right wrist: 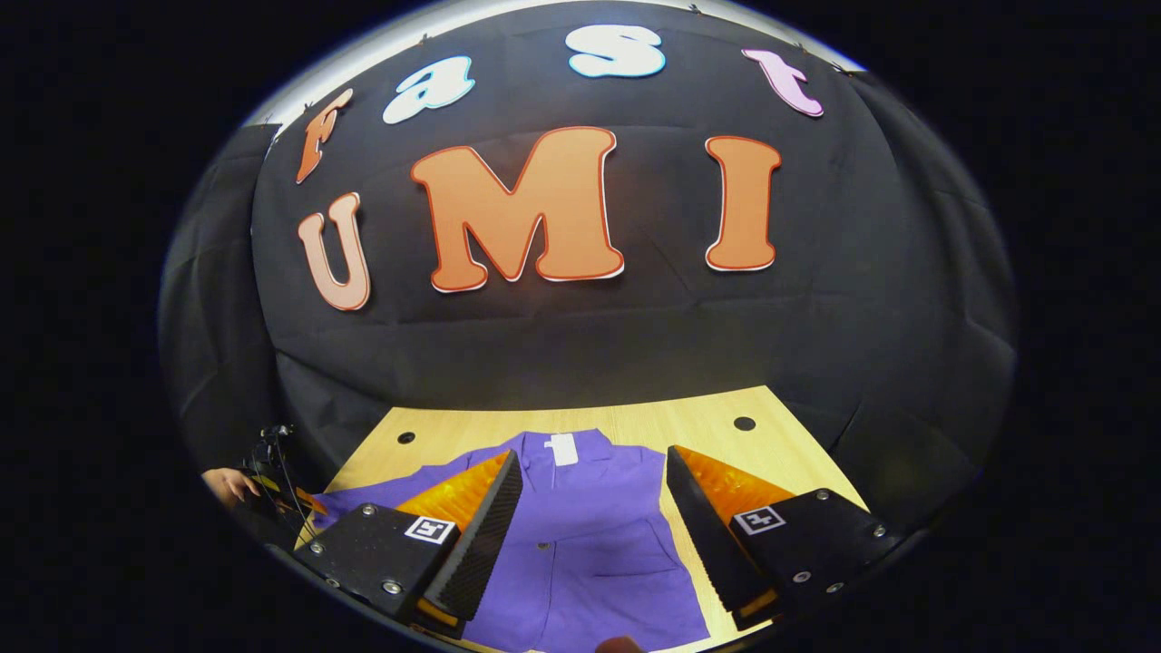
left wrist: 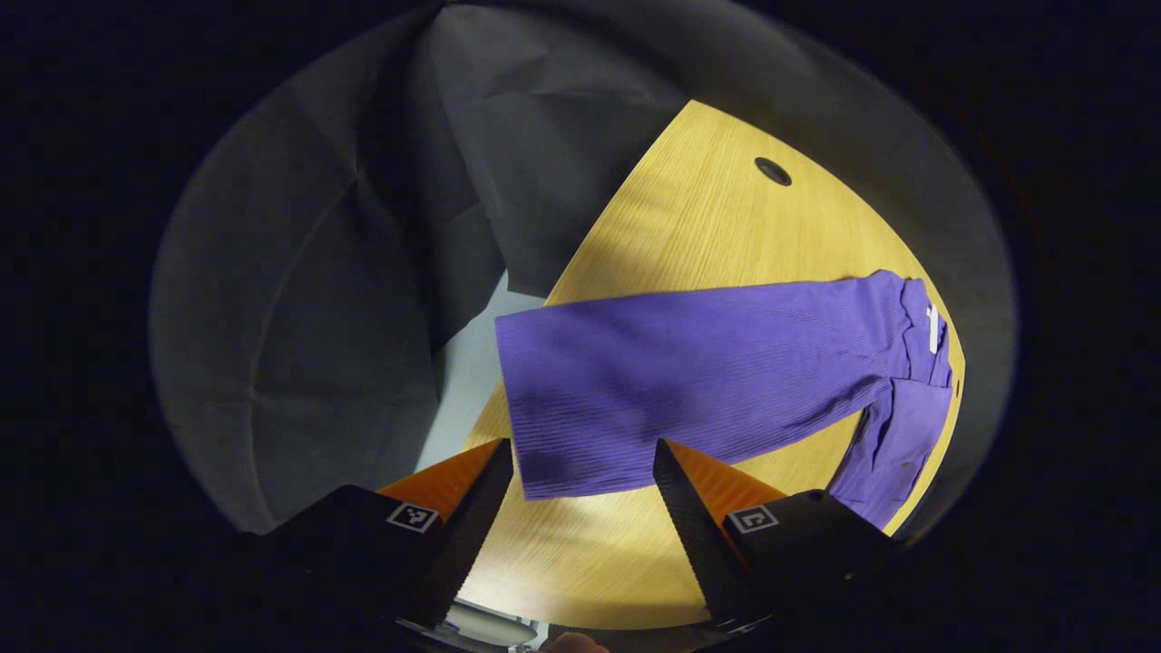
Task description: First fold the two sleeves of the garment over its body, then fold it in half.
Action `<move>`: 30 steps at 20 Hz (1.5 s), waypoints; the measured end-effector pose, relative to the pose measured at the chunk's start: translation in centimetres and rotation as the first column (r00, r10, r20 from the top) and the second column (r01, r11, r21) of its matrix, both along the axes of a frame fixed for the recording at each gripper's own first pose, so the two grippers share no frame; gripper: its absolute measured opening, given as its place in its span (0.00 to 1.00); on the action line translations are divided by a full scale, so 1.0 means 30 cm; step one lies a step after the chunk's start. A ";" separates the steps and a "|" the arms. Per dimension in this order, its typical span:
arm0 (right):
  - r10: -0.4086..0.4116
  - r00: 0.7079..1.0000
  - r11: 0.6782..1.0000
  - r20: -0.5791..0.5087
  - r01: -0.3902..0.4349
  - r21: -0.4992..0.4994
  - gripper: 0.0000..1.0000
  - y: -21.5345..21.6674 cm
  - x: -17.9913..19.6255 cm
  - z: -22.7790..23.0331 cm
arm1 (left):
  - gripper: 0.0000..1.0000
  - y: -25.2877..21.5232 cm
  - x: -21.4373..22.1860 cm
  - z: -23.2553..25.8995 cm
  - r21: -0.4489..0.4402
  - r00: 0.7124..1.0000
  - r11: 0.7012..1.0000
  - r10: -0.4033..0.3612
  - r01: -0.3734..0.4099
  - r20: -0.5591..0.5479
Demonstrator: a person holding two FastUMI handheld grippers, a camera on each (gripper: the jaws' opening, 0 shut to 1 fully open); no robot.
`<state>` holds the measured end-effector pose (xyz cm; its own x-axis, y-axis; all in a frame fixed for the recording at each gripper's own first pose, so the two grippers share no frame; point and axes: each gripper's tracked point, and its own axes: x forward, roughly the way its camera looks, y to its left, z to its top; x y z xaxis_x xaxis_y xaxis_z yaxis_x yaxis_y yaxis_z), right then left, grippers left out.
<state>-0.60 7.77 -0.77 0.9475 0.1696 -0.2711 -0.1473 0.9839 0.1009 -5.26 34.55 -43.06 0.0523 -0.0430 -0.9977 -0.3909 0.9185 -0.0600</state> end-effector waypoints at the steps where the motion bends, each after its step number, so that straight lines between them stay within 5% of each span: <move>1: 0.000 1.000 1.000 -0.005 0.000 0.000 0.96 0.000 -0.005 -0.008 | 0.99 -0.001 0.002 -0.015 -0.009 1.000 1.000 0.002 -0.002 -0.006; 5: 0.002 1.000 1.000 -0.012 -0.002 -0.002 0.95 -0.005 -0.013 -0.017 | 0.99 0.002 -0.008 -0.070 -0.003 0.998 0.999 0.031 -0.032 -0.060; 8: 0.005 1.000 1.000 -0.018 -0.005 -0.002 0.95 -0.009 -0.015 -0.022 | 0.83 0.020 0.003 -0.083 0.033 0.996 0.999 0.015 -0.013 -0.086; 9: 0.003 1.000 1.000 -0.025 -0.004 -0.008 0.95 -0.011 -0.015 -0.027 | 0.75 0.012 0.005 -0.079 0.030 0.997 0.999 0.017 -0.015 -0.076; 12: -0.003 0.999 1.000 -0.047 0.002 -0.018 0.95 -0.013 -0.016 -0.036 | 0.19 -0.013 0.037 -0.083 0.002 0.996 0.999 0.042 -0.042 -0.075; 14: -0.004 0.999 1.000 -0.053 0.003 -0.015 0.96 -0.014 -0.013 -0.022 | 0.07 -0.023 0.053 -0.064 -0.005 0.998 0.999 0.035 -0.035 -0.047; 21: -0.004 0.999 1.000 -0.046 0.005 0.018 0.96 -0.077 0.026 -0.010 | 0.05 -0.169 0.188 0.212 -0.008 0.988 0.995 -0.097 0.099 0.119; 30: 0.010 1.000 1.000 0.007 -0.010 0.006 0.95 -0.199 0.042 0.027 | 0.05 -0.593 0.361 0.507 0.016 0.895 0.932 -0.351 0.361 0.276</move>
<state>0.67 1.80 0.03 0.9475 0.1810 -0.2635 -0.1580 0.9817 0.1060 5.56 16.77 -27.86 0.2942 -0.1434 -0.9449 -0.0021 0.9886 -0.1507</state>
